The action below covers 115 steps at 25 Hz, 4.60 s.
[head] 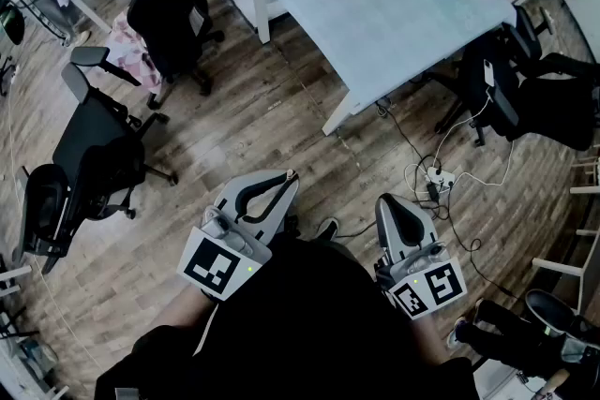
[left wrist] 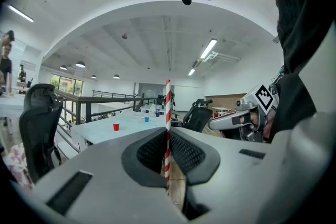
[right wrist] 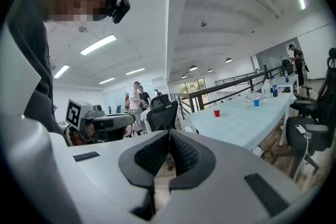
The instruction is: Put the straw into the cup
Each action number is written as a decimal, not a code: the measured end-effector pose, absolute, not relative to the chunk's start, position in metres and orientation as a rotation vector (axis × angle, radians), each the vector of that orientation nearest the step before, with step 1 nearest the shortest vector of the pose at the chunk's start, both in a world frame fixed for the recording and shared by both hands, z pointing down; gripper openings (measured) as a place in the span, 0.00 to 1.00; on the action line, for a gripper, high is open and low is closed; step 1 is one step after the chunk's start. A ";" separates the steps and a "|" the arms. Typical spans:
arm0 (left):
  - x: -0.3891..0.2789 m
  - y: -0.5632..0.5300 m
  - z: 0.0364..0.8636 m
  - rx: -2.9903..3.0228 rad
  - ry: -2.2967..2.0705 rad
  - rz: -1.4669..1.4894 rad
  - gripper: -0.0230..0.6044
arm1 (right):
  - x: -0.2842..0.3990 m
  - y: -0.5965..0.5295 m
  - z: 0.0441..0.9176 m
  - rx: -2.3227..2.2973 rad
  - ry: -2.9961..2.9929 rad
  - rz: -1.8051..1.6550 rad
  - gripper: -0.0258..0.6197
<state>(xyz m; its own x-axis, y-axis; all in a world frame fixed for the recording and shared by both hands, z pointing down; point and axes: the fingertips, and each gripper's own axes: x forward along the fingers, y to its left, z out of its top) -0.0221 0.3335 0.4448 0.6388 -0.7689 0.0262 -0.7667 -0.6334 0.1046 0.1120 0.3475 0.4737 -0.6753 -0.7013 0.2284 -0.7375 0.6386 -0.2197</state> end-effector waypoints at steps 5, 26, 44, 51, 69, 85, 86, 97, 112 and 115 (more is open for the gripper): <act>-0.022 0.349 0.445 2.727 -1.288 0.012 0.08 | 0.106 0.362 0.477 1.162 -2.721 0.516 0.09; -0.023 0.346 0.436 2.791 -1.246 0.074 0.08 | 0.101 0.351 0.458 1.219 -2.751 0.540 0.09; -0.073 0.351 0.456 2.781 -1.184 0.120 0.08 | 0.047 0.359 0.481 1.240 -2.713 0.621 0.09; -0.071 0.320 0.459 2.778 -1.207 0.132 0.08 | 0.044 0.320 0.486 1.202 -2.727 0.646 0.09; -0.016 0.164 0.433 2.741 -1.371 0.191 0.08 | 0.079 0.162 0.474 0.985 -2.838 0.627 0.09; 0.060 0.086 0.411 2.623 -1.339 0.185 0.08 | 0.174 0.070 0.451 1.114 -2.893 0.669 0.09; 0.061 0.083 0.410 2.623 -1.341 0.182 0.08 | 0.178 0.066 0.451 1.125 -2.894 0.676 0.09; 0.064 0.045 0.413 2.607 -1.245 0.114 0.08 | 0.191 0.031 0.461 1.236 -2.838 0.767 0.09; -0.034 -0.129 0.413 2.622 -1.265 0.028 0.08 | 0.165 -0.093 0.481 1.509 -2.647 0.849 0.09; -0.066 -0.188 0.416 2.604 -1.288 -0.007 0.08 | 0.154 -0.122 0.495 1.550 -2.583 0.881 0.09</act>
